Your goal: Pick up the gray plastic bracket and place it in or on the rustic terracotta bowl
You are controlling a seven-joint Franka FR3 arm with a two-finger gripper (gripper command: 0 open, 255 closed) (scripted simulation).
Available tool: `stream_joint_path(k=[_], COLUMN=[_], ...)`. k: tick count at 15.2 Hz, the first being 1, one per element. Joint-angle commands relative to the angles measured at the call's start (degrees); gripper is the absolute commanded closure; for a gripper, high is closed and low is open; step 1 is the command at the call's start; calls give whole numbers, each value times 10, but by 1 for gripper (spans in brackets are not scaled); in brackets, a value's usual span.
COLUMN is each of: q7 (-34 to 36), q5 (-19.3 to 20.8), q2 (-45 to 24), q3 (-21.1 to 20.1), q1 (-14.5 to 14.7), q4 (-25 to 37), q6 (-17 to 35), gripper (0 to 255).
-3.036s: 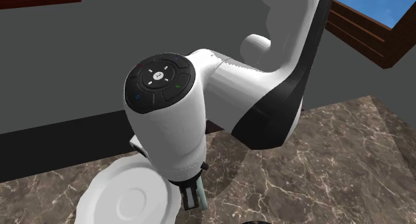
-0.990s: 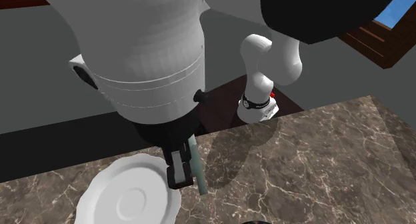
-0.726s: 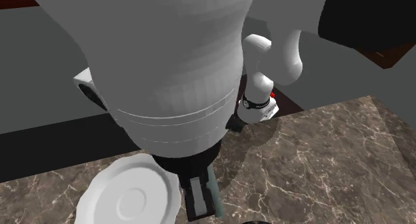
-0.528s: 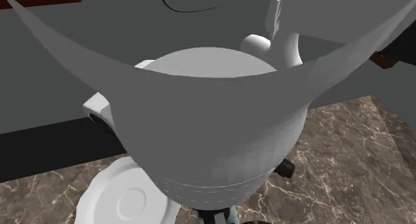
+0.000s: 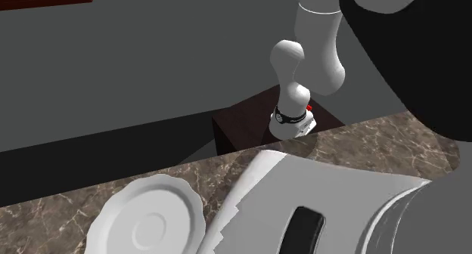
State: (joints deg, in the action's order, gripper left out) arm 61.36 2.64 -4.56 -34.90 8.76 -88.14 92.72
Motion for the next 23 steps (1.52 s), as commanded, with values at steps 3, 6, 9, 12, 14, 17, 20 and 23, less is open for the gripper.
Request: stream_joint_path(k=[3,6,9,12,14,17,20,23], q7=[58,56,55,54,54,54,54,54], q5=[41,37,34,32,32,32,32,32], q2=[-66,-59,-54,-51,-50,-49,-49,-49], q3=[-20,-18,-17,-17,-16,-15,-15,-15], q1=[41,37,34,31,30,29,28,28], q4=[66,35,6,-21,-38,-62,-75,-75], q6=[-13,12,37,62,77,101,114,114], gripper=[255,255,255,255,255,255,255,255])
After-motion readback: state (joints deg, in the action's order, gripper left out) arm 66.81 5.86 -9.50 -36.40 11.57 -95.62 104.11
